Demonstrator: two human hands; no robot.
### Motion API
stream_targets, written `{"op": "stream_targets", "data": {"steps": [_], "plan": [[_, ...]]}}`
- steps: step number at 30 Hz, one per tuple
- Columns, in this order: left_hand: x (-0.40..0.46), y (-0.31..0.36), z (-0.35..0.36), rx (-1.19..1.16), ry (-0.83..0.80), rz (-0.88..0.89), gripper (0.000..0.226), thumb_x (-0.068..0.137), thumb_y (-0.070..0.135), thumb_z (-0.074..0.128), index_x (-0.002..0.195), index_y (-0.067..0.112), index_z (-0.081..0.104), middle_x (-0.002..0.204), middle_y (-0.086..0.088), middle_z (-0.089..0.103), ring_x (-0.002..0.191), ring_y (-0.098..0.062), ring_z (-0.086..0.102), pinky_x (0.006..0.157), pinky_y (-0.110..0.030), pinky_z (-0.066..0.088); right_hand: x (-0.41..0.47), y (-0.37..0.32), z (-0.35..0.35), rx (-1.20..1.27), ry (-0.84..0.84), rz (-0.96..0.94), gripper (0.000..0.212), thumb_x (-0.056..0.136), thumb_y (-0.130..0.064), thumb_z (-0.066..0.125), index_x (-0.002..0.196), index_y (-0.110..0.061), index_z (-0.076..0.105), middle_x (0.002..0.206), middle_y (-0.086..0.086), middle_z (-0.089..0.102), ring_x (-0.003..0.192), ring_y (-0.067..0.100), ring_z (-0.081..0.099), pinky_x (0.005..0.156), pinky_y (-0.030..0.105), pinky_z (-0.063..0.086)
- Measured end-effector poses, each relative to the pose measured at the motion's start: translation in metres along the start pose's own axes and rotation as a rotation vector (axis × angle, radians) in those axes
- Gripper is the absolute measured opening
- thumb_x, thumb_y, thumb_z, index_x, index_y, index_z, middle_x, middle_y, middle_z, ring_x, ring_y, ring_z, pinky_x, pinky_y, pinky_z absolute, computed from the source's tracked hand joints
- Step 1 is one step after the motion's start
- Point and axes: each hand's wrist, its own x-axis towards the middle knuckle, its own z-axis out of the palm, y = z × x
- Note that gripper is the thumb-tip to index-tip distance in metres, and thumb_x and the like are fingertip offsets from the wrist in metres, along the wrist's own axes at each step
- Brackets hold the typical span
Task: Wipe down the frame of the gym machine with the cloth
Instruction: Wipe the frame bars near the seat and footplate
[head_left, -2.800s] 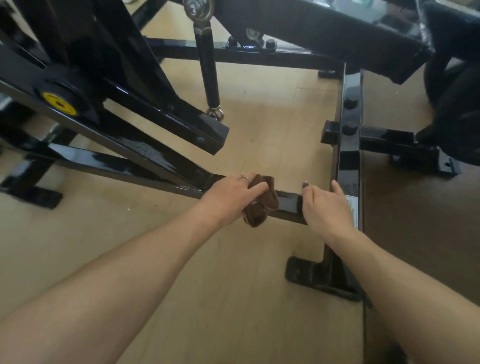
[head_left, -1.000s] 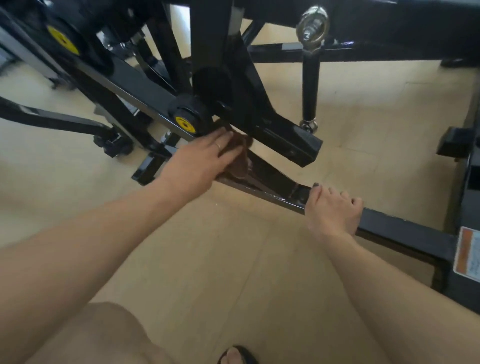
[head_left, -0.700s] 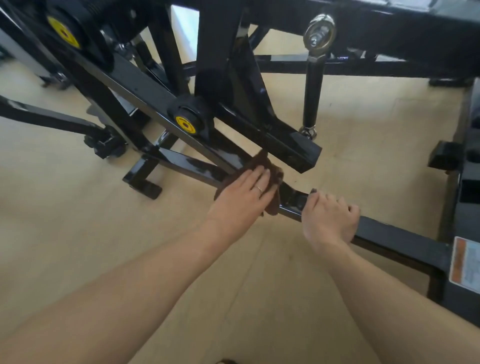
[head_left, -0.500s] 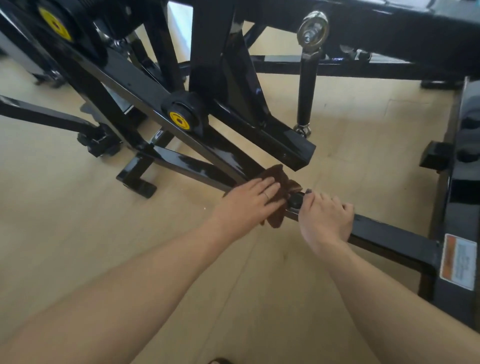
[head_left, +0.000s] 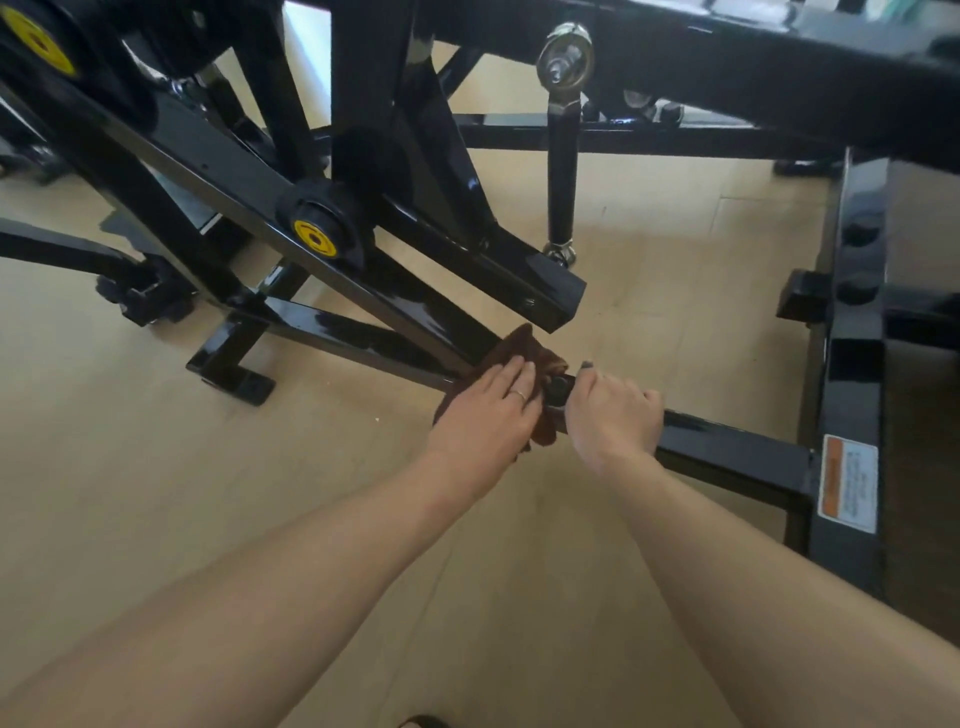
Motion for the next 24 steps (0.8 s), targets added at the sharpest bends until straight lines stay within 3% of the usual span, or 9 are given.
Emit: {"op": "stream_targets", "data": {"steps": [4, 6, 10, 12, 15, 20, 24], "plan": [[-0.005, -0.041, -0.019, 0.044, 0.063, 0.015, 0.077, 0.093, 0.029, 0.071, 0.159, 0.027, 0.031, 0.167, -0.01, 0.024, 0.155, -0.029, 0.019, 0.125, -0.042, 0.016, 0.001, 0.004, -0.006, 0.065, -0.043, -0.006, 0.061, 0.11, -0.032, 0.01, 0.107, -0.018, 0.069, 0.084, -0.004, 0.053, 0.082, 0.02, 0.045, 0.09, 0.039, 0.036], [-0.006, -0.056, -0.025, 0.047, 0.136, -0.083, 0.079, 0.089, 0.024, 0.075, 0.157, 0.026, 0.035, 0.164, -0.011, 0.032, 0.153, -0.03, 0.026, 0.123, -0.043, 0.023, 0.001, 0.006, -0.004, 0.051, -0.035, -0.032, 0.058, 0.111, -0.032, 0.01, 0.111, -0.019, 0.067, 0.085, -0.005, 0.054, 0.083, 0.019, 0.044, 0.091, 0.038, 0.036], [0.005, -0.035, -0.023, -0.06, 0.084, -0.253, 0.093, 0.082, 0.024, 0.083, 0.158, 0.022, 0.031, 0.165, -0.012, 0.028, 0.154, -0.032, 0.022, 0.123, -0.046, 0.024, -0.001, 0.004, -0.002, 0.043, -0.01, -0.023, 0.06, 0.11, -0.032, 0.01, 0.104, -0.019, 0.069, 0.083, -0.002, 0.057, 0.083, 0.021, 0.048, 0.091, 0.04, 0.038], [0.014, -0.013, -0.016, -0.139, 0.06, -0.177, 0.091, 0.085, 0.028, 0.08, 0.16, 0.022, 0.028, 0.167, -0.01, 0.024, 0.155, -0.029, 0.017, 0.125, -0.042, 0.016, 0.0, 0.0, -0.004, 0.044, -0.006, 0.006, 0.059, 0.111, -0.032, 0.013, 0.101, -0.018, 0.07, 0.084, 0.001, 0.064, 0.084, 0.023, 0.052, 0.091, 0.04, 0.039], [0.022, 0.001, -0.015, -0.187, 0.006, -0.111, 0.086, 0.093, 0.033, 0.071, 0.162, 0.02, 0.021, 0.169, -0.007, 0.019, 0.157, -0.024, 0.011, 0.126, -0.037, 0.007, 0.0, -0.004, -0.006, 0.026, 0.001, 0.04, 0.052, 0.11, -0.029, 0.016, 0.106, -0.02, 0.067, 0.078, -0.002, 0.057, 0.077, 0.021, 0.047, 0.089, 0.039, 0.039], [0.031, -0.021, -0.023, -0.123, -0.063, -0.036, 0.09, 0.086, 0.043, 0.077, 0.159, 0.032, 0.026, 0.164, -0.002, 0.031, 0.154, -0.024, 0.021, 0.125, -0.039, 0.017, -0.001, -0.003, -0.006, 0.019, -0.009, 0.019, 0.053, 0.11, -0.028, 0.014, 0.106, -0.019, 0.066, 0.078, -0.004, 0.055, 0.08, 0.022, 0.05, 0.09, 0.039, 0.039], [0.043, -0.01, -0.029, -0.123, -0.037, -0.085, 0.068, 0.085, 0.034, 0.079, 0.145, 0.028, 0.048, 0.143, -0.003, 0.054, 0.137, -0.025, 0.044, 0.119, -0.04, 0.03, -0.001, 0.0, -0.008, 0.028, -0.017, -0.001, 0.041, 0.109, -0.029, 0.022, 0.116, -0.022, 0.062, 0.081, -0.005, 0.052, 0.08, 0.021, 0.045, 0.087, 0.039, 0.037]]}}
